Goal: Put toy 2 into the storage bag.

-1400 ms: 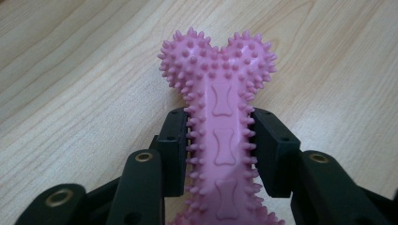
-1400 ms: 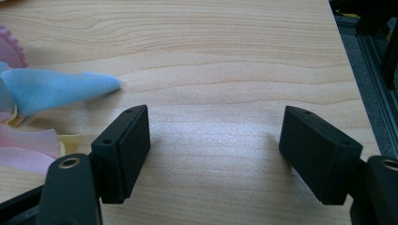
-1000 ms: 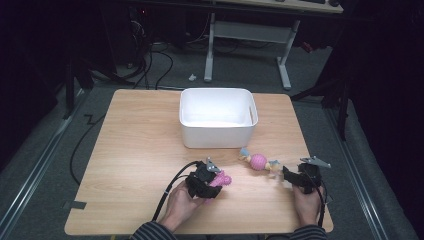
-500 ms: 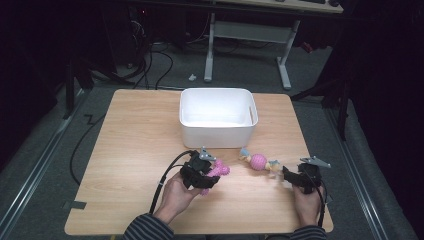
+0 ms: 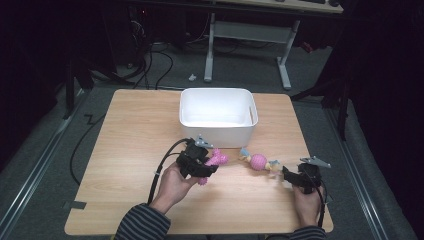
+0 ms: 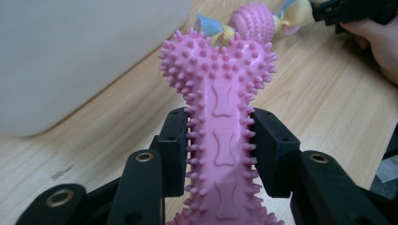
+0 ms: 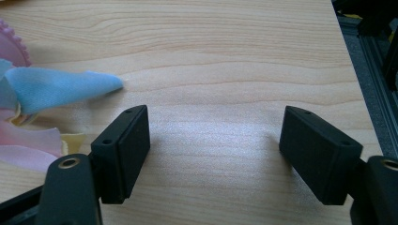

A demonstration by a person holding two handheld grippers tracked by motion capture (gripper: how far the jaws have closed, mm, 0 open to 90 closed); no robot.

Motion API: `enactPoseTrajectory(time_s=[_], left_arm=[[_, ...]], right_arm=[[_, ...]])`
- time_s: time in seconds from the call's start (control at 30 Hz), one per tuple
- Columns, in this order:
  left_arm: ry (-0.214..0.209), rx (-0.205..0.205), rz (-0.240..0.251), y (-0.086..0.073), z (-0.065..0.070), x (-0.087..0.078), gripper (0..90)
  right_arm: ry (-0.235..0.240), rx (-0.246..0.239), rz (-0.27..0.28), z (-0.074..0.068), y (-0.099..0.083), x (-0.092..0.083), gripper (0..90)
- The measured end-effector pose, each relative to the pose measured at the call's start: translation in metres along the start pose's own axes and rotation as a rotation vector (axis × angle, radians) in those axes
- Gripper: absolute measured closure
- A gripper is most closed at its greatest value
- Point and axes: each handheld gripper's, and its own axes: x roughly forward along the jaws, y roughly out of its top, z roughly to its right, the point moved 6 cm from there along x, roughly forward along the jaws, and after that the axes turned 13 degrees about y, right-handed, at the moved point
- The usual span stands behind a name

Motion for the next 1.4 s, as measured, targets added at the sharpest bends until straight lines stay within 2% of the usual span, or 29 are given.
enactPoseTrajectory(time_s=[0.2,0.27,0.4,0.5,0.63,0.7,0.83,0.9,1.07,1.17,1.3,1.4], left_arm=[[0.000,-0.009,0.017,0.012,-0.009,-0.010,59.3],[0.010,0.003,0.020,0.016,-0.012,-0.014,59.2],[0.016,-0.004,0.055,0.027,-0.020,-0.023,59.0],[0.018,0.001,0.059,0.030,-0.023,-0.026,59.0],[0.032,0.011,0.053,0.037,-0.033,-0.033,58.9],[0.046,0.010,0.067,0.043,-0.039,-0.037,59.0],[0.036,0.014,0.074,0.050,-0.041,-0.041,59.0],[0.034,0.029,0.080,0.057,-0.042,-0.045,59.0],[0.037,0.032,0.078,0.062,-0.045,-0.046,59.0],[0.043,0.027,0.058,0.064,-0.049,-0.043,59.0],[0.038,0.015,0.063,0.073,-0.053,-0.041,59.2],[0.045,0.028,0.071,0.084,-0.056,-0.042,59.2]], right_arm=[[0.002,-0.001,0.000,0.000,0.000,0.000,25.1],[0.003,-0.002,-0.001,0.000,0.000,0.000,25.1],[0.004,-0.007,0.000,0.000,0.000,0.000,25.1],[0.004,-0.007,0.000,0.000,0.000,0.000,25.1],[0.004,-0.007,0.000,0.000,0.000,0.000,25.1],[0.004,-0.008,0.000,0.000,0.000,0.000,25.1],[0.005,-0.010,-0.001,0.000,0.000,0.000,25.1],[0.008,-0.012,0.003,-0.001,0.000,0.000,25.1],[0.008,-0.012,0.002,-0.001,0.000,0.000,25.1],[0.008,-0.012,0.003,-0.001,0.000,0.000,25.0],[0.008,-0.012,0.003,-0.001,0.000,0.000,25.1],[0.007,-0.010,0.003,-0.001,0.000,0.000,25.1]])
